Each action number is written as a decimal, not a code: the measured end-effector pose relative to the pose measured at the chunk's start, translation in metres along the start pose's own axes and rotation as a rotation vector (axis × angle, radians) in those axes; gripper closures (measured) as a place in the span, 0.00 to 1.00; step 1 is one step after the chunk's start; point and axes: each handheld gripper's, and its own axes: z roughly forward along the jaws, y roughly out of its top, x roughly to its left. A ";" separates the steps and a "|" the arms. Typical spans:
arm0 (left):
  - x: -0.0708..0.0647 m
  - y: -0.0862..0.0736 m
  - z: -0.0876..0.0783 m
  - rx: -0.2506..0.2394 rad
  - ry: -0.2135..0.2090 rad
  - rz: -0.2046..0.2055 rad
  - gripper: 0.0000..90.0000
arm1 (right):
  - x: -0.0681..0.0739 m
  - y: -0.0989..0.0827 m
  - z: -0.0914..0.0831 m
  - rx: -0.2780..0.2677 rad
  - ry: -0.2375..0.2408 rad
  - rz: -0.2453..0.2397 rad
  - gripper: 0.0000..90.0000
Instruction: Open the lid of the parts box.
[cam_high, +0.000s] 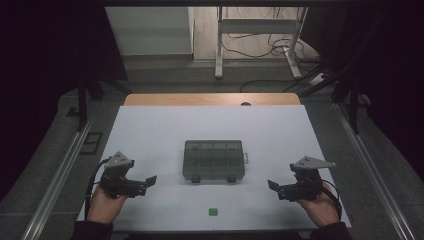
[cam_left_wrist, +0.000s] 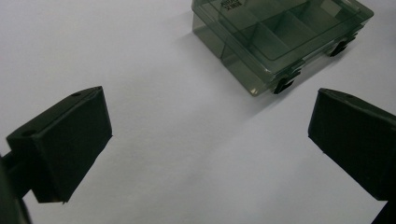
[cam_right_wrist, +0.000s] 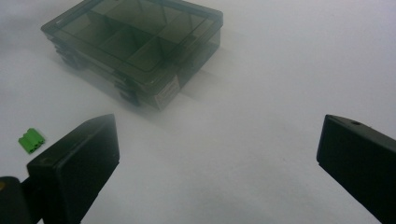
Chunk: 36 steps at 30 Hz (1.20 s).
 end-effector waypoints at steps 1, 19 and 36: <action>0.000 0.001 0.001 0.000 -0.002 0.002 0.00 | 0.000 0.001 0.001 0.000 0.001 0.002 0.00; -0.010 0.014 0.022 0.001 -0.018 0.055 0.00 | 0.006 0.011 0.013 0.027 0.031 0.005 0.00; -0.011 0.022 0.037 -0.002 -0.019 0.075 0.00 | 0.012 0.018 0.026 0.066 0.077 -0.016 0.25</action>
